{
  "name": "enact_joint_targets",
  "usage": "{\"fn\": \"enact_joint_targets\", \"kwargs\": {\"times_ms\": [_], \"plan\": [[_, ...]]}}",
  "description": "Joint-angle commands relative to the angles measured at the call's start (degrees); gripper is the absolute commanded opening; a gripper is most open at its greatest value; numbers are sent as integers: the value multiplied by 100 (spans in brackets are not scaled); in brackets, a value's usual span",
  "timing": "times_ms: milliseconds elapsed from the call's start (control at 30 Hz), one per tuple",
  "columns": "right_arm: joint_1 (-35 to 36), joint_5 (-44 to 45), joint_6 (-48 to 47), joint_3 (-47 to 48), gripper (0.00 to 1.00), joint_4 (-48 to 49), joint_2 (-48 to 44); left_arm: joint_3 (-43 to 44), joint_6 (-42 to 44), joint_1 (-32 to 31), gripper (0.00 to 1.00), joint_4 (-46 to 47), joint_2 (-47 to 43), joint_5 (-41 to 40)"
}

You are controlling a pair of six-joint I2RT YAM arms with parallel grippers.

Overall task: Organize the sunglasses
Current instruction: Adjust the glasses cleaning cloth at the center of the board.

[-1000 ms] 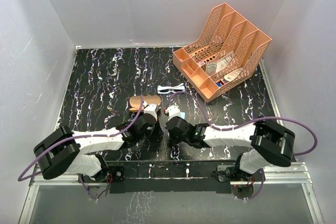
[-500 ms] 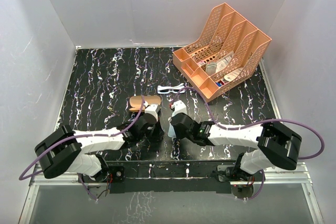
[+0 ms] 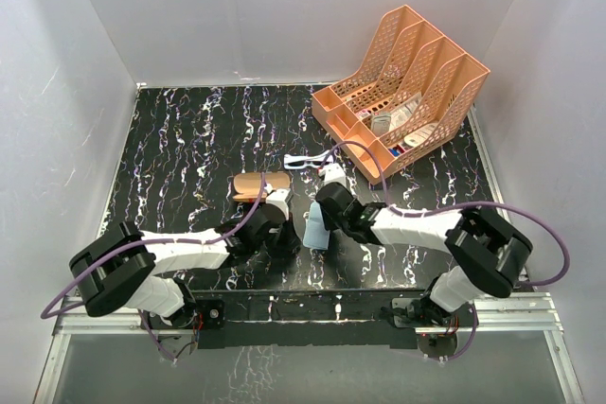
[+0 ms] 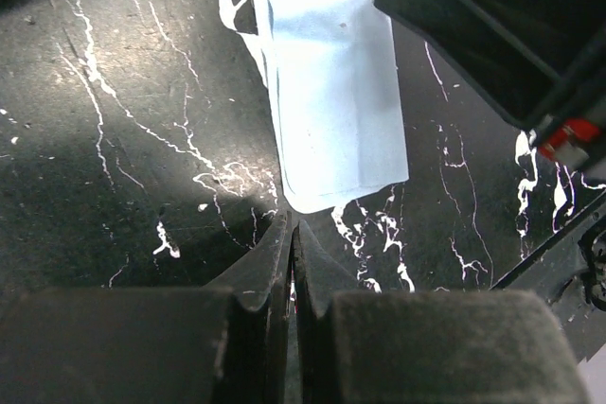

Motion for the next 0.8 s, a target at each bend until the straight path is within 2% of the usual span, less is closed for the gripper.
{"fn": "enact_joint_targets", "kwargs": {"times_ms": [0,467,767], "plan": [[-195,92,-239,501,0,443,333,108,-31,-59,0,189,29,121],[-776,-176,-496,1190,0,573,1034,32,-84,-104,0,335,228,167],[-828,-492,-474,1386,0,662,1478,41,-84,-106,0,259,149,110]]}}
